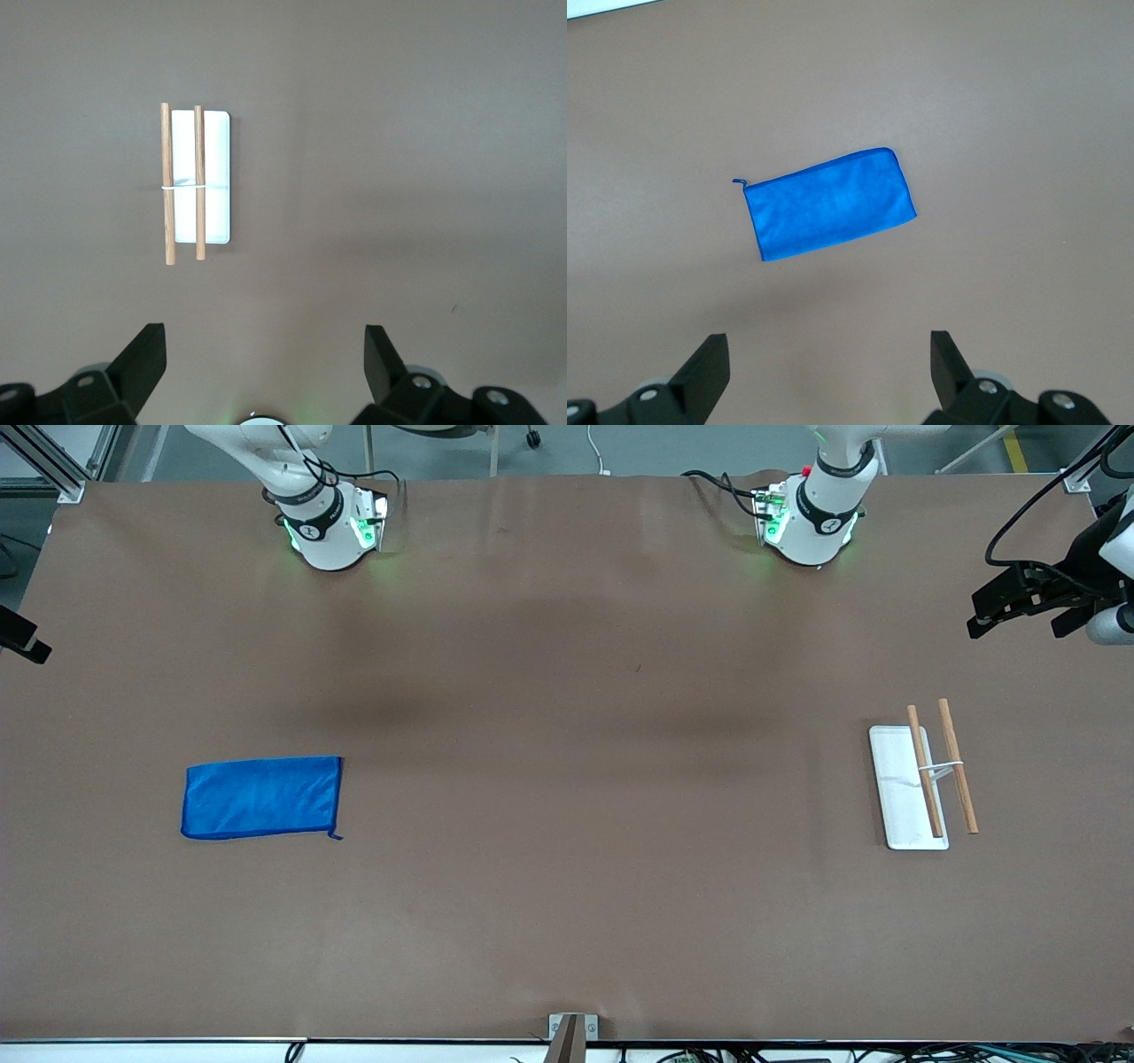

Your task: Right arm passes towel to left arm to hang

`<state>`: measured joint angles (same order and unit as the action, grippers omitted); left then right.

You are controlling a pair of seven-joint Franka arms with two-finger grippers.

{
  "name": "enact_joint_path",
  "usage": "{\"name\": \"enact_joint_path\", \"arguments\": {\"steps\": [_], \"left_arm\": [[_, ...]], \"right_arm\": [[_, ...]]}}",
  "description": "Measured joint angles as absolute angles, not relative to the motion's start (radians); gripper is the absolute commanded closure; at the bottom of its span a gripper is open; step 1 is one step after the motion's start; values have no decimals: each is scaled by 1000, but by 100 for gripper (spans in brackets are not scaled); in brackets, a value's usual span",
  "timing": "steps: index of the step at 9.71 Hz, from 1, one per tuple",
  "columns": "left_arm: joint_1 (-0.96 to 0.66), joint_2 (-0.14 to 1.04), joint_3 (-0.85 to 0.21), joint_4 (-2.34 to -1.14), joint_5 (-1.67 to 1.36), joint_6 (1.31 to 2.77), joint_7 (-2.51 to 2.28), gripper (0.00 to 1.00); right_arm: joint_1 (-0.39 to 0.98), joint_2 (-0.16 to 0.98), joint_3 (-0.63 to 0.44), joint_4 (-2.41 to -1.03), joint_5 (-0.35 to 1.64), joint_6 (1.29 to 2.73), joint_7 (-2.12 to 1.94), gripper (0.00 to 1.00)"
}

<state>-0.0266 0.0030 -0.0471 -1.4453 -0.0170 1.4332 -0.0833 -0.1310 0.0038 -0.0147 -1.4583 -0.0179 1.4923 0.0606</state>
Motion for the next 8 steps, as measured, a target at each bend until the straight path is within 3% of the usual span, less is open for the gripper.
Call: {"name": "enact_joint_path", "arguments": {"steps": [6,8], "left_arm": [[-26,3,-46,-1445,-17,1433,-83,2],[-26,4,-45,-1445,-17,1434,-83,1]], "right_arm": [[-131,29,-15,-1468,-18,1482,6,0],[-124,67,-12,-1535,-18,1544,-20,0]]}}
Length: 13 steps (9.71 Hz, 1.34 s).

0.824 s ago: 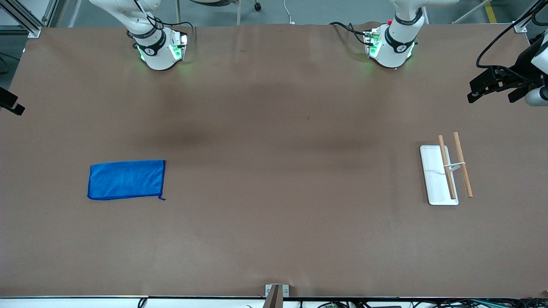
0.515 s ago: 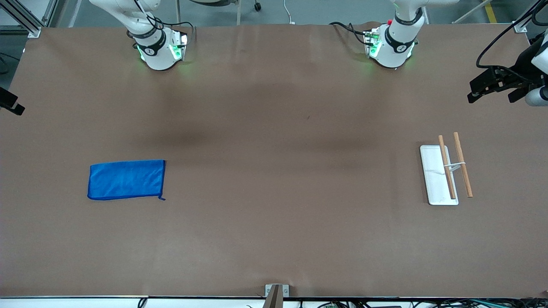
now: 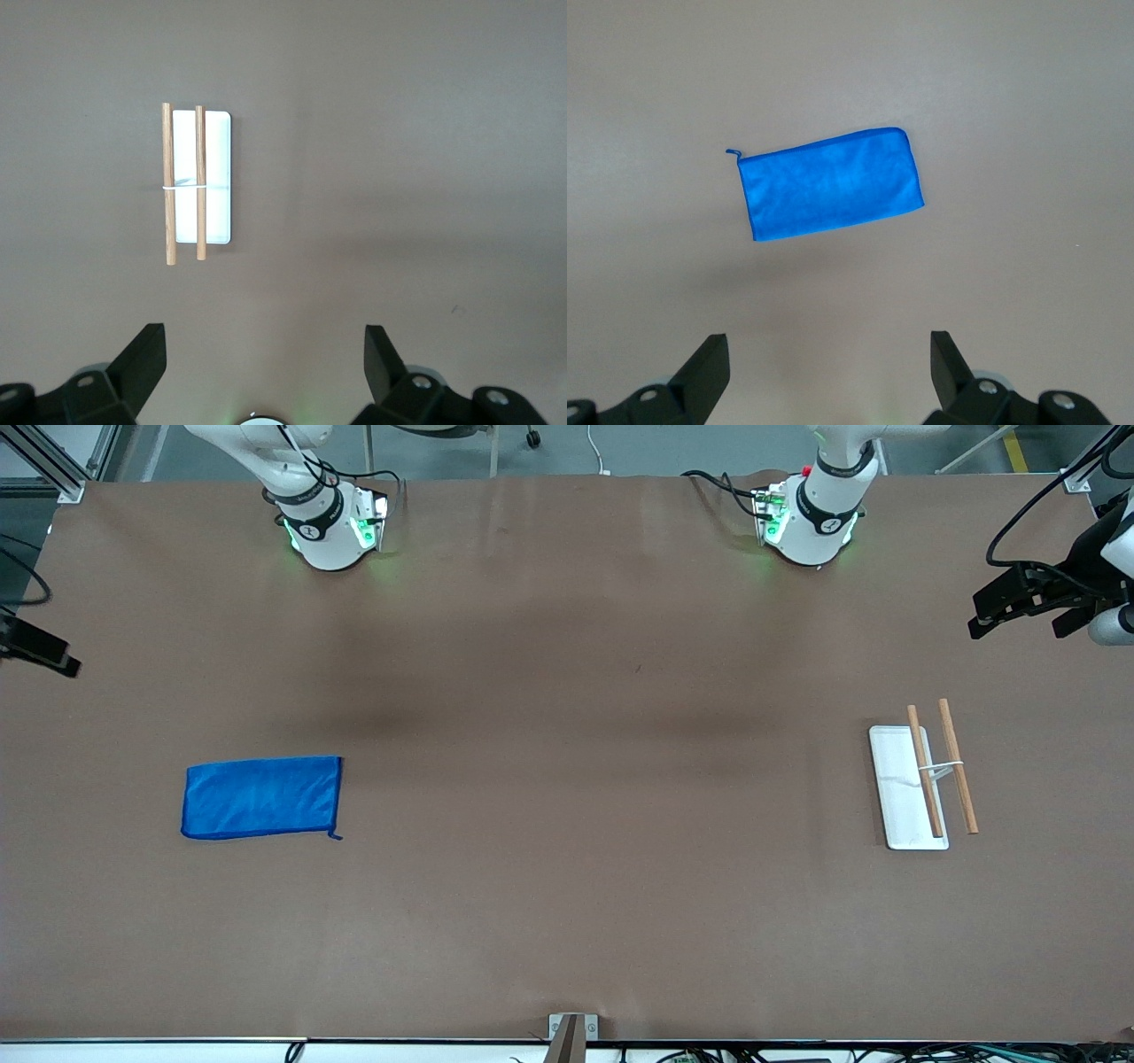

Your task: Right arm passes towel to left arm to hang

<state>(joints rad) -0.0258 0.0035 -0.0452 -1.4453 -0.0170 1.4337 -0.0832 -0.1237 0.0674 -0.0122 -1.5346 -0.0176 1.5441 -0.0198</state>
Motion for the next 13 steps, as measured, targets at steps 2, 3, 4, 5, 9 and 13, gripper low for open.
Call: {"name": "enact_joint_path", "arguments": {"steps": [2,3,4,5,9,13], "left_arm": [[-26,5,-43,-1445,-16,1434,-83,0],[-25,8,-41,-1444,-6,1434,-83,0],[-25,10,-41,-1441,7,1434,-83,1],[-26,11,-42,-1439,10,1434,-83,1],[-27,17,-47,-1427,10,1435,-83,0],[-29,21,-56,-1420,10,1436,-81,1]], "right_arm": [[-121,90,-12,-1700,-17,1738,-47,0],[-121,99,-11,-1799,-17,1851,-56,0],[-119,108,-11,-1895,-17,1968,-76,0],[-118,126,-11,-1984,-17,2089,-94,0],[-116,299,-11,-2181,-18,2498,-111,0],[-115,430,-11,-2196,-18,2651,-127,6]]}}
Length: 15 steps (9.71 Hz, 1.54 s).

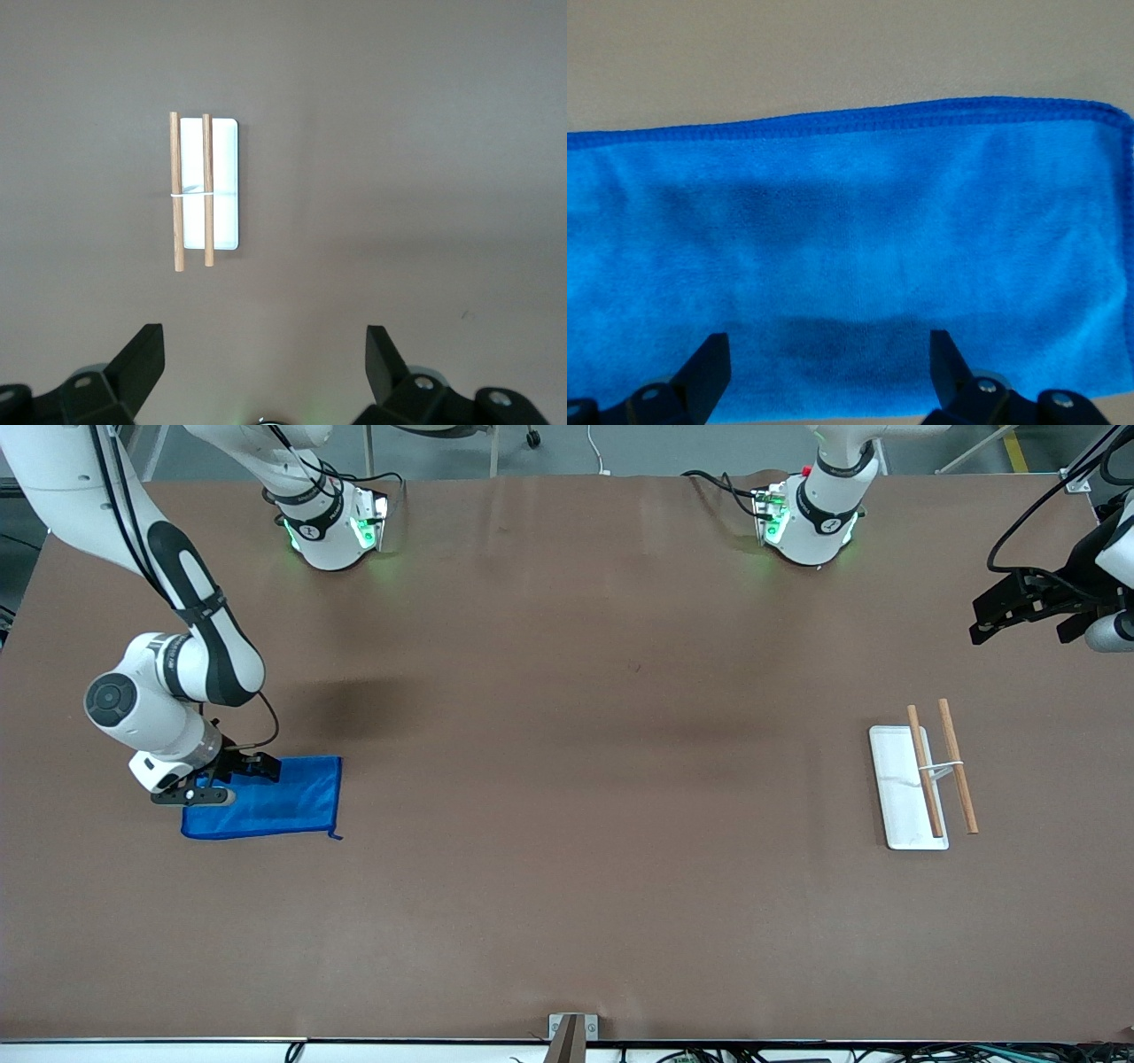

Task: Right arm passes towel to left arm to hang
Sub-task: 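Reach the right gripper down onto the blue towel's edge, then grasp the blue towel with the right gripper and lift it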

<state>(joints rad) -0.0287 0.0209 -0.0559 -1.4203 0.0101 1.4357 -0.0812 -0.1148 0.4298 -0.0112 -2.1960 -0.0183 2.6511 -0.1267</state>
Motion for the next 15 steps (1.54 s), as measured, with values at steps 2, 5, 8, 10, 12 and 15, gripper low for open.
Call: {"name": "enact_joint_path", "arguments": {"steps": [2,5,8,10,12,15], "left_arm": [[-29,18,-57,-1420,10,1436,-80,0],[-29,13,-57,-1419,10,1443,-79,0],[-28,15,-57,-1422,10,1451,-79,0],[-28,17,-57,-1425,10,1451,-79,0],[-28,17,-57,-1426,10,1451,-79,0],[-28,17,-57,-1426,10,1451,-79,0]], "right_arm": [[-114,469,-11,-2197,-18,2700,-127,43],[-114,471,-13,-2194,-18,2705,-126,100],[-114,470,-14,-2173,-18,2636,-109,100],[-112,469,-12,-2139,-18,2525,-108,100],[-105,446,-7,-2078,-17,2377,-103,100],[-98,357,34,-1985,17,2154,-99,100]]}}
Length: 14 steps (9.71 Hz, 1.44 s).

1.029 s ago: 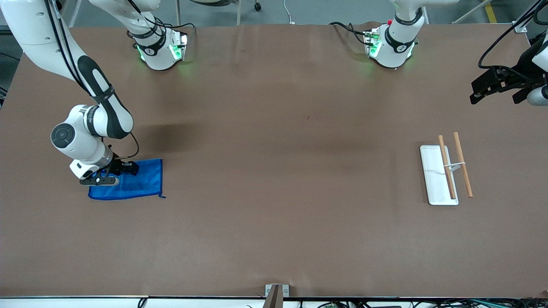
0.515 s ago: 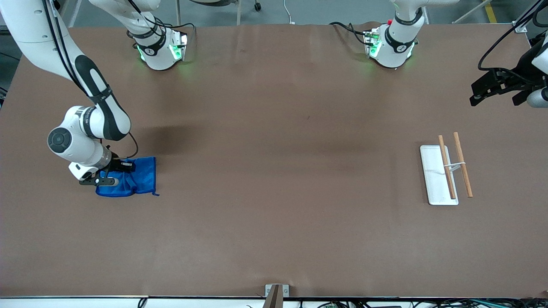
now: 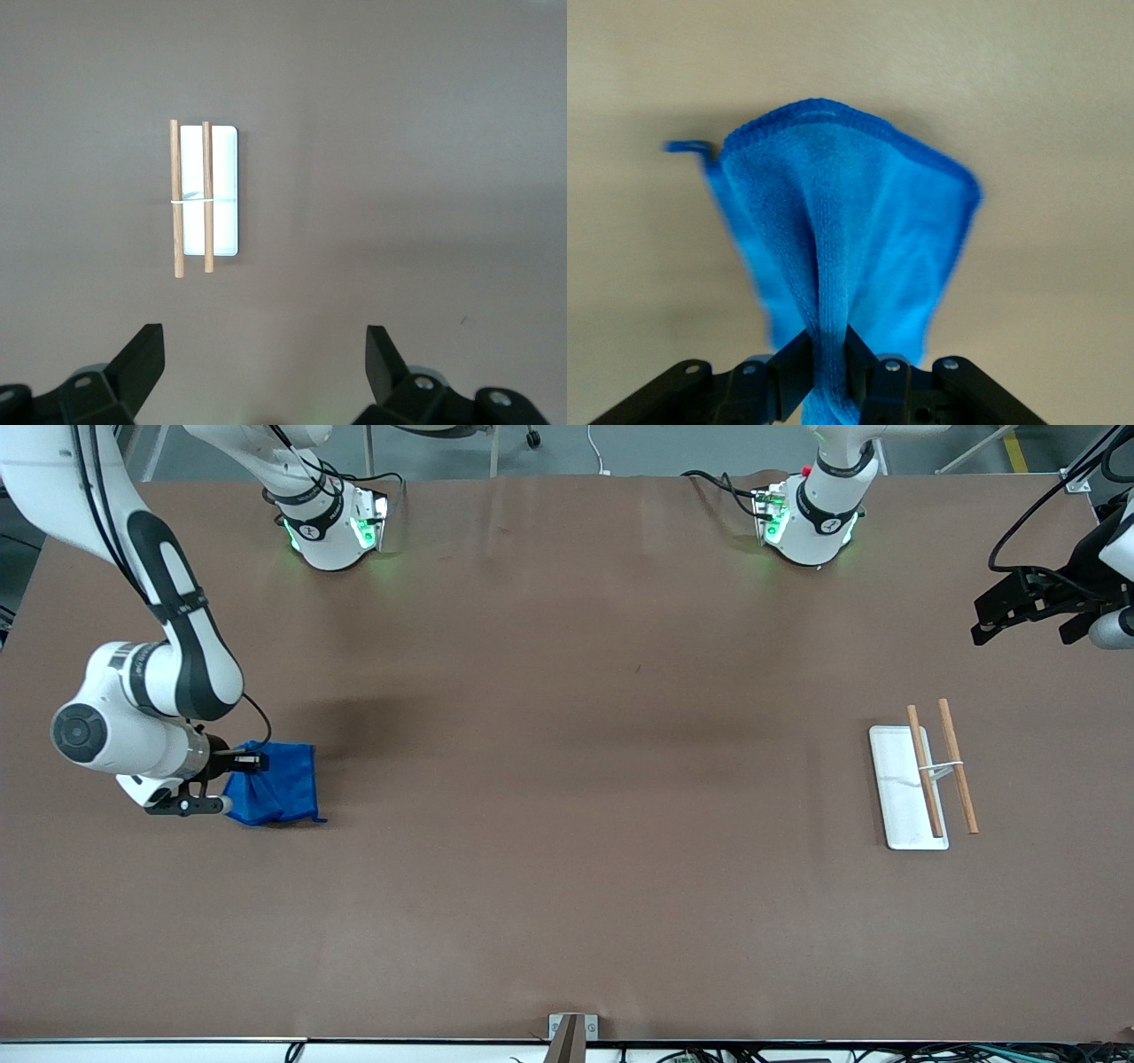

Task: Right arm passes towel to left arm to hang
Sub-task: 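Grasp the blue towel with the right gripper and lift it, then carry the towel toward the middle while the left gripper reaches it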

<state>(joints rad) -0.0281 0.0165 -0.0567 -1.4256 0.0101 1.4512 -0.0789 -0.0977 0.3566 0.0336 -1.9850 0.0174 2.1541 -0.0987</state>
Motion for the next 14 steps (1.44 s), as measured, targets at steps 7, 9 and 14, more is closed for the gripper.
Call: {"name": "enact_joint_path", "arguments": {"steps": [7,9,14], "left_arm": [[-25,15,-53,-1435,-167,1413,-79,0],[-25,16,-51,-1483,-307,1402,-79,0],[-25,19,-50,-1670,-683,1396,-22,0]], "right_arm": [[-81,289,288,-1862,589,1982,-93,100],[-73,287,390,-1835,771,2000,-93,100],[1,287,568,-1790,1176,2128,-161,100]]}}
